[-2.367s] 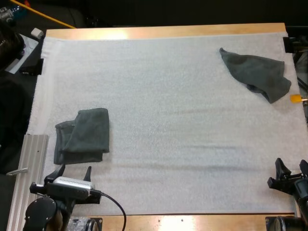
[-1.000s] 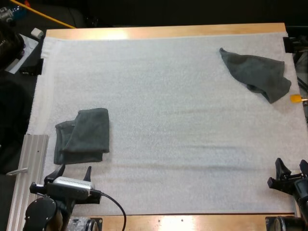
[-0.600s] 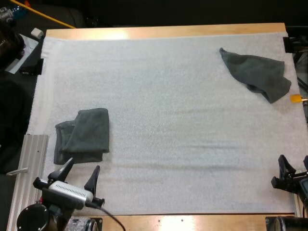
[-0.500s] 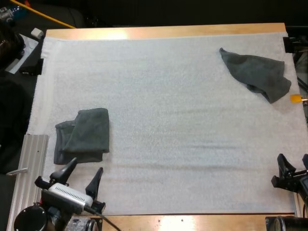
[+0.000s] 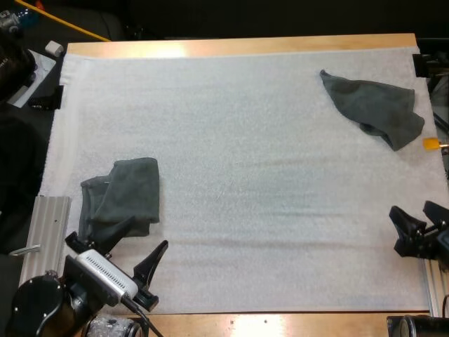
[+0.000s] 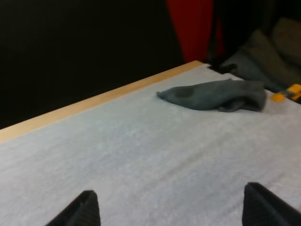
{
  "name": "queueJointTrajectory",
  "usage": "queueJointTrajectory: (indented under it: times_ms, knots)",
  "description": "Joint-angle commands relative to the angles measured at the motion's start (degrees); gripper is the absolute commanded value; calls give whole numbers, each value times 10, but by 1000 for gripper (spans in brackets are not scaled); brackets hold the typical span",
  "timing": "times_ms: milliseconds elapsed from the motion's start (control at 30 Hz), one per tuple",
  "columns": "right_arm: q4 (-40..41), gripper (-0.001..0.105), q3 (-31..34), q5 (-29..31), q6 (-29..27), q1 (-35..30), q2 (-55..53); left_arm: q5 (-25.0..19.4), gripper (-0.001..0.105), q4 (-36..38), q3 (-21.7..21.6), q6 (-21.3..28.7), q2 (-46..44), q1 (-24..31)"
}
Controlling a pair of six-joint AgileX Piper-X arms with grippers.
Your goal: Pick towel from pile, fold and stack
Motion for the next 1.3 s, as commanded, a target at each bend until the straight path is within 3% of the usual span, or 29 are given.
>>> queueJointTrajectory:
  times_ms: [0, 200, 467, 567, 733, 1267]
  knots:
    - [-14, 63, -33, -57, 0, 1, 45, 19, 62, -17, -18, 6, 29, -18]
    - [-58, 63, -45, -50, 35, 2, 118, 28, 62, -28, -25, 9, 54, -31]
    - [-184, 63, -54, 12, 138, 3, 282, 31, 62, -33, -21, 10, 63, -36]
    - [-173, 63, -53, 12, 135, 2, 272, 31, 62, -35, -23, 7, 62, -34]
    - [-231, 63, -74, 55, 196, 2, 389, 31, 61, -34, -24, 7, 65, -33]
    - [-242, 64, -242, 191, 192, 59, 716, 27, 61, -29, -24, 6, 65, -34]
